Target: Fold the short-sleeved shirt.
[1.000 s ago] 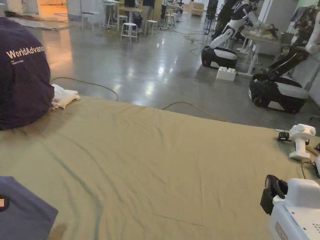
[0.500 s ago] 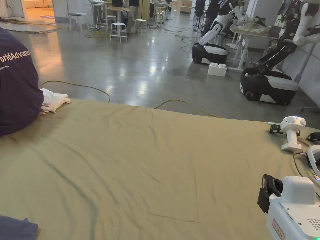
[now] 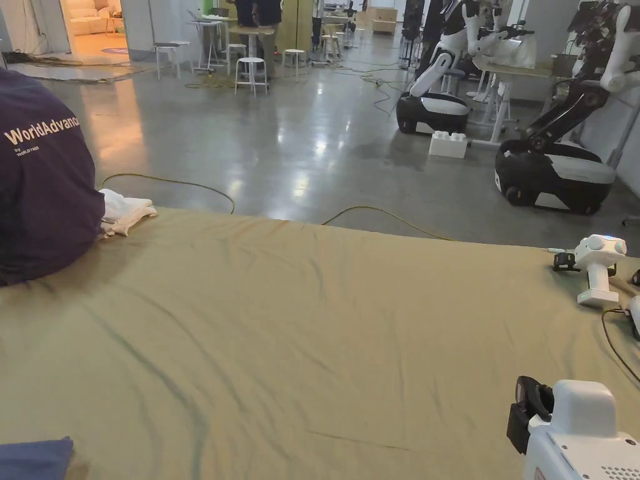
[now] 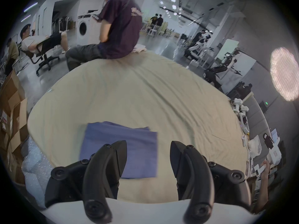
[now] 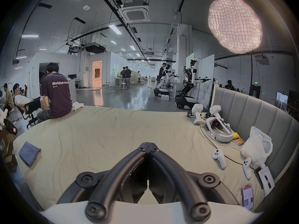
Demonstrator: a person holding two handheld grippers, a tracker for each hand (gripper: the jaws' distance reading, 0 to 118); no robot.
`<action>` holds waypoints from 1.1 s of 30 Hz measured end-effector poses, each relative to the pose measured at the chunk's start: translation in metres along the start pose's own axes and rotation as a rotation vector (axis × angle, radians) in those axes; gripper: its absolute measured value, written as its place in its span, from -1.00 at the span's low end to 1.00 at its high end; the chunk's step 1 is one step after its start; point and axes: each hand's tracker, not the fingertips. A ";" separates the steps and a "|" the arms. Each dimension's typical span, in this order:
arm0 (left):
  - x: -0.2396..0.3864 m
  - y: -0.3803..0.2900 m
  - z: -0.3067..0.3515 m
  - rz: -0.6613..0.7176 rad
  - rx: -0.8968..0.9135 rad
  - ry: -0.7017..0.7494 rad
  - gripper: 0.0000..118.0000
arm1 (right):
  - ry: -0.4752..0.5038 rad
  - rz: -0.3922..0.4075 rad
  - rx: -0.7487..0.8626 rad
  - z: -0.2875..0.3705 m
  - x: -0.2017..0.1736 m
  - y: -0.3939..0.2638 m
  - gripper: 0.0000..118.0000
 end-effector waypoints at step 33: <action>0.308 -0.050 -0.057 -0.327 0.593 -0.011 -0.89 | -0.033 -0.024 0.119 0.009 -0.025 0.020 -1.00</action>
